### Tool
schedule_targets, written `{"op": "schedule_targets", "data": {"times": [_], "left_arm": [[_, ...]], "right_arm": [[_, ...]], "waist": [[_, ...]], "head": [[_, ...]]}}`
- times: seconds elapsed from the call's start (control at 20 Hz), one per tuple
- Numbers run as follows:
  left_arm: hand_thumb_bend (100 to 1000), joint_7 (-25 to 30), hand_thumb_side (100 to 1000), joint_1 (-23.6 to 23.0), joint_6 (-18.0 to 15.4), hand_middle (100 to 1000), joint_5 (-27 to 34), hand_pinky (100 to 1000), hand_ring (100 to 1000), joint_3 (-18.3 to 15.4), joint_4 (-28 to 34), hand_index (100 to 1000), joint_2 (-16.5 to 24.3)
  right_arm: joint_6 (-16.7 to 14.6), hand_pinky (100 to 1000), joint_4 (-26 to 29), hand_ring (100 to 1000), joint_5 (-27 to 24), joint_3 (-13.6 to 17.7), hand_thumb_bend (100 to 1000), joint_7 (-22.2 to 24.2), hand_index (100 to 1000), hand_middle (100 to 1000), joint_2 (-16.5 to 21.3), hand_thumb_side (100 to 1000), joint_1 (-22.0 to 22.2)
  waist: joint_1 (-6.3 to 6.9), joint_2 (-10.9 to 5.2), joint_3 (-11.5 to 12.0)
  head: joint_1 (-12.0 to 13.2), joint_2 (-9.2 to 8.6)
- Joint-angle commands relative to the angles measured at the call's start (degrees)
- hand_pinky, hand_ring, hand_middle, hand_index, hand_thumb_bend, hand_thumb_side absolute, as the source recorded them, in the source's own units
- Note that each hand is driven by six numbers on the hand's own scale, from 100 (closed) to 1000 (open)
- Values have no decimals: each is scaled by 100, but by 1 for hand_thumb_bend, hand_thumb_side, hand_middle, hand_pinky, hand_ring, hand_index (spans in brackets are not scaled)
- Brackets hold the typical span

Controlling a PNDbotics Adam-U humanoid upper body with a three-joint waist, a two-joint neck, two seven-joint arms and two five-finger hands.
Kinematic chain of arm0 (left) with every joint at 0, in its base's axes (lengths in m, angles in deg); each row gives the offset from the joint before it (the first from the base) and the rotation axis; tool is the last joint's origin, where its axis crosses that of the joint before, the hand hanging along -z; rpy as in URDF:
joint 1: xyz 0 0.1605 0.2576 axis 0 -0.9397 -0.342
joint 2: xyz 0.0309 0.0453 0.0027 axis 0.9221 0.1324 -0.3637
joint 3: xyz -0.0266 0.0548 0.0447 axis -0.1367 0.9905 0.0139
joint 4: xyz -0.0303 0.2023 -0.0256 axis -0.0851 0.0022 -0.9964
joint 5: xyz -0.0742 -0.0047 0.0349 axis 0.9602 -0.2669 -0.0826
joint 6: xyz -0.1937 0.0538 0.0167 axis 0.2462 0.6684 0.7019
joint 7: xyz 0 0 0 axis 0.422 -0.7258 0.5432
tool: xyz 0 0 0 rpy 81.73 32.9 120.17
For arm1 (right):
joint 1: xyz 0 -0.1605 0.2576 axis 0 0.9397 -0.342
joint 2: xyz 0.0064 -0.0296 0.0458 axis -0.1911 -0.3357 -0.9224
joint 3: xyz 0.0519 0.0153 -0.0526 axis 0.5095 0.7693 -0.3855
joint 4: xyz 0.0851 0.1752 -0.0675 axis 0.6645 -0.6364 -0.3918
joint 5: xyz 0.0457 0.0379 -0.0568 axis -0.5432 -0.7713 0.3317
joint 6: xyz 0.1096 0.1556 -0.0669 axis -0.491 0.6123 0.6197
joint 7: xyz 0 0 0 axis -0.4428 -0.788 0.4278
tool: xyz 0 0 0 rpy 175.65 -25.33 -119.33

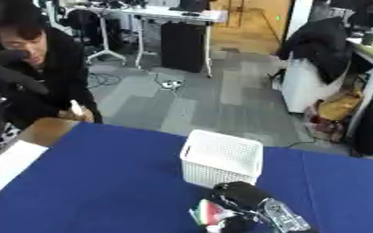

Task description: Pick up objects on the table and place them in the box.

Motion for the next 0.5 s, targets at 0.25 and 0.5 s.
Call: {"op": "schedule_targets", "data": {"times": [0.25,0.5], "left_arm": [[183,23,980,164,25,782,46,640,640,-1,121,715,26],[183,26,979,178,36,782,54,640,640,0,130,715,16]], "right_arm": [[182,704,32,662,22,48,611,-207,850,735,-73,1000,-103],[396,436,1,533,-17,89,580,-437,768,660,-78,908,-72]], "waist": [[28,-40,31],[24,-34,35]], "head": [[17,15],[-174,-158]]}}
